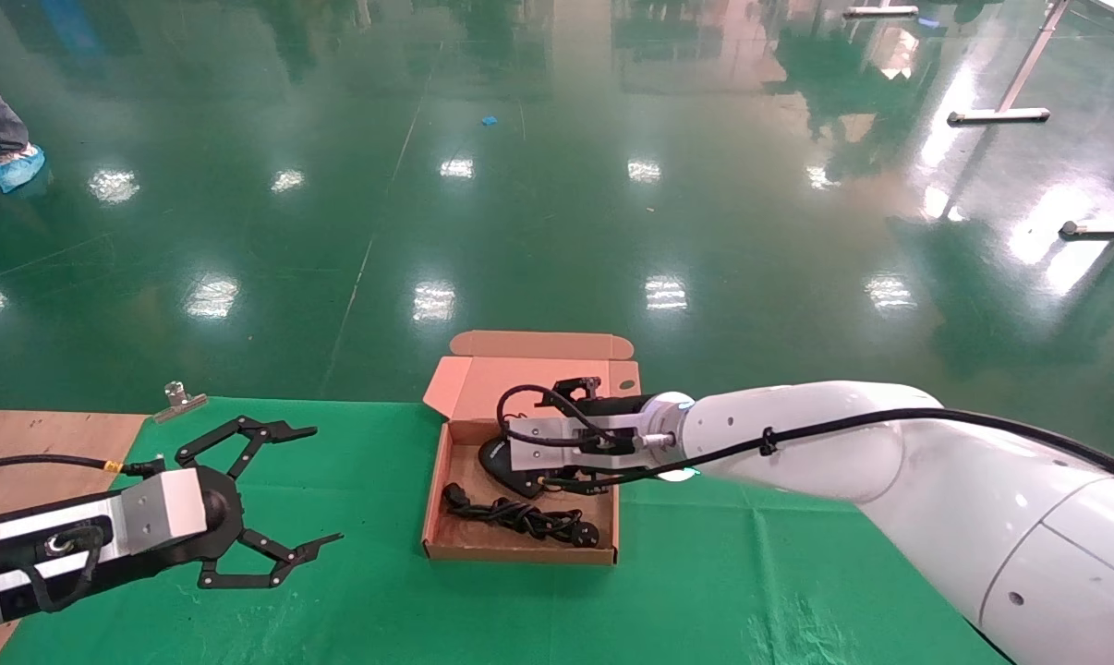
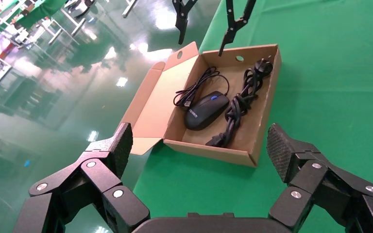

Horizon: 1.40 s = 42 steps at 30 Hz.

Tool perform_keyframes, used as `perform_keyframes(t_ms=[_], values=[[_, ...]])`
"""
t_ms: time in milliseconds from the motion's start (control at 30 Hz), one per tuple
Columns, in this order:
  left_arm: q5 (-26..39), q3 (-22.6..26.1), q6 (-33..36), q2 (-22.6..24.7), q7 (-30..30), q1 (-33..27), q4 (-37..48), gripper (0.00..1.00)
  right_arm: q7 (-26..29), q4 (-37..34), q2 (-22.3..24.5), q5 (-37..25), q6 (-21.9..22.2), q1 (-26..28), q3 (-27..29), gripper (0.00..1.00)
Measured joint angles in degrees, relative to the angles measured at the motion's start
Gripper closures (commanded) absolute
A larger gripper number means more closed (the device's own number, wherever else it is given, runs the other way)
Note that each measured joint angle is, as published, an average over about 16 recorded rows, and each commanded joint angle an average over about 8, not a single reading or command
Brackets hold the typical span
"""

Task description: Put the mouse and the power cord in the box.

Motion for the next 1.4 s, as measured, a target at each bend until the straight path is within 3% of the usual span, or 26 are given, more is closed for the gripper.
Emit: perform_keyframes(t_ms=[1400], values=[[-10.3,-10.9,-0.1,-9.0,-47.6,13.8,-47.4,0.00,10.8,25.4,29.4,27.3,-36.8,-22.3,43.5,0.00]])
